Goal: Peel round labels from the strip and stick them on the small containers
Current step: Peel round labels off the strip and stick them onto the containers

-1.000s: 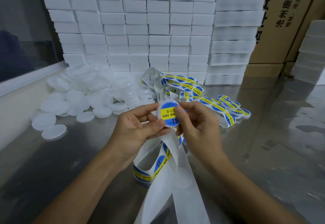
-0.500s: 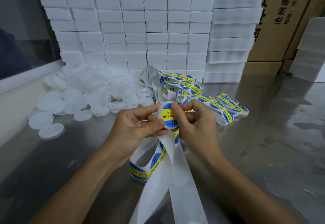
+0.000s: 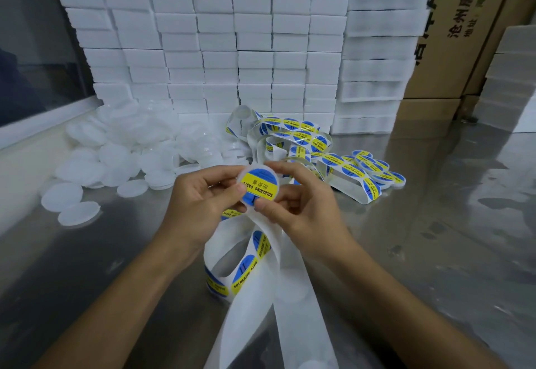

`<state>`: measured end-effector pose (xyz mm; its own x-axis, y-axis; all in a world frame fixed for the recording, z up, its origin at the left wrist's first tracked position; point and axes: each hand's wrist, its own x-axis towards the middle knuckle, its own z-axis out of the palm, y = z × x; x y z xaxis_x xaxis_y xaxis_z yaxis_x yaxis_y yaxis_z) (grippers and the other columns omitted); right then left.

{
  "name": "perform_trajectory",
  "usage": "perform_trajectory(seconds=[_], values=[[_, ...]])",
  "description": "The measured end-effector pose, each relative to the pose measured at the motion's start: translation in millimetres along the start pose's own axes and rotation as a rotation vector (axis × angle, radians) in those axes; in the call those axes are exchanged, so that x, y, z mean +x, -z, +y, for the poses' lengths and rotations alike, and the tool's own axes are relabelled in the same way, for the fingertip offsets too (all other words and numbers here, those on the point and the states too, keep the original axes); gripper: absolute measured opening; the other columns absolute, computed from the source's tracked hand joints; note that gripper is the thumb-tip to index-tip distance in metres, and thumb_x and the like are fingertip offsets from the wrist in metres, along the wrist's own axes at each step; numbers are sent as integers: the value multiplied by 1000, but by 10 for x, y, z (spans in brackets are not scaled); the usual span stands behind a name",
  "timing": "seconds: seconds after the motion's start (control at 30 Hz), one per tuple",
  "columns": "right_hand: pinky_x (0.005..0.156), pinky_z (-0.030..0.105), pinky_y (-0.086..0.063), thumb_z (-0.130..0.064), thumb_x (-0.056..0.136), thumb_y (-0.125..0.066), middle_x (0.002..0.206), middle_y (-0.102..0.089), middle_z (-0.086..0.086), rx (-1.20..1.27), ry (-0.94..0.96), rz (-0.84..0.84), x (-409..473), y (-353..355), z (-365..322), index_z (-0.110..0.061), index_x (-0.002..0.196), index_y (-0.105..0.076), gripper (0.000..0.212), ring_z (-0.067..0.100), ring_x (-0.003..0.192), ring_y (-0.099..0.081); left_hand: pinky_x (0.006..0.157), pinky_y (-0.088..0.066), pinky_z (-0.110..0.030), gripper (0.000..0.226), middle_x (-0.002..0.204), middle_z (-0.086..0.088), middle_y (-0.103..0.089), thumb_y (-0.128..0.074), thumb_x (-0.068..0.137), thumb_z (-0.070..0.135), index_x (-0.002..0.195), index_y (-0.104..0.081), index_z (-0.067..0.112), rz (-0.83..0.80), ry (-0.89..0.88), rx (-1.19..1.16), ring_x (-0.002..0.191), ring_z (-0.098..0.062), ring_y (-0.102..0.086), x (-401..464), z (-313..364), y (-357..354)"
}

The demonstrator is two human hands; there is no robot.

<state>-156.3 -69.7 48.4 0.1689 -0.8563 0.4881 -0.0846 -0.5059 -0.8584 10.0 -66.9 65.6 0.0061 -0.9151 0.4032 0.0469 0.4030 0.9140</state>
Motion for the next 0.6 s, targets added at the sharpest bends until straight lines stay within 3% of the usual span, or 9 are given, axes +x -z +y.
perform_trajectory(seconds=[0.13, 0.2, 0.3, 0.43, 0.5, 0.6], values=[[45, 26, -45, -12, 91, -66, 56, -66, 13, 78, -38, 85, 10, -7, -36, -10, 93, -57, 10, 17, 42, -56, 56, -53, -22, 15, 73, -6, -73, -67, 77, 9, 84, -76, 19, -43, 11, -6, 58, -14, -62, -29, 43, -29], [38, 19, -36, -22, 92, -63, 47, -60, 8, 103, -31, 183, 18, 7, -30, -6, 77, -52, 25, 14, 33, -48, 54, -53, -21, 13, 69, -5, -73, -69, 70, 16, 78, -77, 22, -93, 21, -23, 53, -13, -61, -56, 66, -75], [36, 19, -36, -40, 77, -69, 48, -59, 12, 129, -66, 258, 16, 18, -70, -2, 68, -50, 43, 12, 34, -47, 54, -55, -23, 13, 71, -7, -74, -71, 64, 15, 75, -77, 20, -124, 20, -39, 57, -15, -67, -78, 81, -114], [41, 17, -37, -49, 57, -77, 46, -57, 6, 96, -118, 248, 8, 0, -74, -7, 70, -53, 50, 8, 36, -47, 55, -56, -24, 15, 70, -15, -73, -74, 60, 13, 75, -74, 8, -112, 31, -62, 57, -22, -70, -86, 81, -110], [43, 20, -39, -49, 54, -79, 52, -60, 10, 106, -141, 237, 13, 1, -70, -4, 78, -58, 55, 10, 40, -48, 53, -56, -25, 15, 66, -18, -71, -76, 58, 14, 71, -74, 6, -85, 44, -65, 54, -24, -69, -87, 82, -110], [48, 18, -46, -41, 57, -79, 61, -67, 3, 153, -162, 171, 21, 6, -90, -8, 91, -66, 48, 9, 47, -56, 52, -56, -25, 14, 64, -17, -71, -79, 53, 20, 64, -76, 11, -59, 72, -87, 53, -25, -69, -86, 83, -125]])
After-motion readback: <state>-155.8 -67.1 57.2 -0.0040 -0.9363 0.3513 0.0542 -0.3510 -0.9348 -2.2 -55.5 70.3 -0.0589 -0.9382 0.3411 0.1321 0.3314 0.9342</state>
